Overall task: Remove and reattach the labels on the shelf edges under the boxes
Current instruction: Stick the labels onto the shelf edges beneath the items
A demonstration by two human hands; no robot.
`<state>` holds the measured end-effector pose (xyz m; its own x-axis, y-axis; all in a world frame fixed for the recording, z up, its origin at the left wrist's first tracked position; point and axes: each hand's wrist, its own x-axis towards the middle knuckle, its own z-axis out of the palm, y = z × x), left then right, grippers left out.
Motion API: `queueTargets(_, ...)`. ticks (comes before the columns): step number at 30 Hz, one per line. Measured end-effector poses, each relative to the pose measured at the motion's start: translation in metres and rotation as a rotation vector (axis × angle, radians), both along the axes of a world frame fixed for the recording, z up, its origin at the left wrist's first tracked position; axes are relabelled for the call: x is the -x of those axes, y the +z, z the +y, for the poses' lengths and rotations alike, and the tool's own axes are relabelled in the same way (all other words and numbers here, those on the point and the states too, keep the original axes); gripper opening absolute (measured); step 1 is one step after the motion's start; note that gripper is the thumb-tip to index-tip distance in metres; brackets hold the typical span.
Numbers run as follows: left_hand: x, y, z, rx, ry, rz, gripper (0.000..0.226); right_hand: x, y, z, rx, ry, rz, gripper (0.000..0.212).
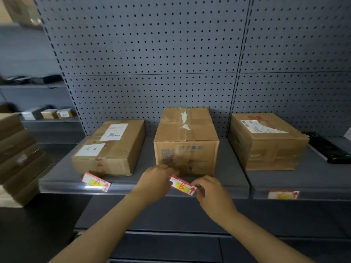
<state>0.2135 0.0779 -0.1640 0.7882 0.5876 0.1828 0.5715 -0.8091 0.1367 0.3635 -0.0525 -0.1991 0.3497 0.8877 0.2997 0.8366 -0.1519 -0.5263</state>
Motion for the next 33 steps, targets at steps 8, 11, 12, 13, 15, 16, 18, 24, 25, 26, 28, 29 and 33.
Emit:
queueTargets(8, -0.004, -0.014, 0.002, 0.112, 0.04, -0.149, 0.017, 0.006, -0.005, 0.013, 0.059, -0.051, -0.078, 0.014)
queueTargets(11, 0.0, -0.017, 0.002, 0.141, 0.038, -0.152, 0.016, 0.005, -0.003, 0.017, 0.087, -0.064, -0.152, 0.014)
queueTargets(12, 0.0, -0.019, 0.001, 0.155, 0.04, -0.152, 0.016, 0.004, -0.003, 0.018, 0.092, -0.061, -0.18, 0.016)
queueTargets(13, 0.0, -0.021, 0.0, 0.162, 0.036, -0.15, 0.016, 0.004, -0.002, 0.018, 0.1, -0.054, -0.209, 0.018)
queueTargets(15, -0.001, -0.027, -0.002, 0.149, 0.03, -0.128, 0.017, 0.004, -0.003, 0.019, 0.129, -0.033, -0.279, 0.023)
queueTargets(16, -0.002, -0.028, -0.003, 0.126, 0.034, -0.107, 0.017, 0.005, -0.003, 0.019, 0.145, -0.024, -0.319, 0.026)
queueTargets(18, -0.003, -0.029, -0.006, 0.049, 0.046, -0.087, 0.014, 0.006, -0.004, 0.02, 0.173, -0.011, -0.39, 0.032)
queueTargets(24, -0.005, -0.04, -0.015, -0.051, 0.058, -0.022, 0.014, 0.004, -0.006, 0.021, 0.246, 0.048, -0.477, 0.043)
queueTargets(25, -0.005, -0.042, -0.015, -0.045, 0.064, -0.035, 0.019, 0.003, -0.006, 0.02, 0.246, 0.052, -0.472, 0.043)
queueTargets(26, -0.004, -0.043, -0.014, -0.027, 0.071, -0.042, 0.022, 0.002, -0.007, 0.02, 0.243, 0.052, -0.461, 0.042)
queueTargets(28, -0.003, -0.043, -0.014, -0.034, 0.075, -0.054, 0.025, 0.001, -0.008, 0.02, 0.232, 0.05, -0.431, 0.04)
queueTargets(29, -0.003, -0.043, -0.013, -0.025, 0.074, -0.066, 0.026, 0.001, -0.008, 0.019, 0.226, 0.05, -0.414, 0.039)
queueTargets(33, 0.0, -0.044, -0.015, -0.029, 0.074, -0.063, 0.027, -0.002, -0.009, 0.016, 0.184, 0.057, -0.383, 0.034)
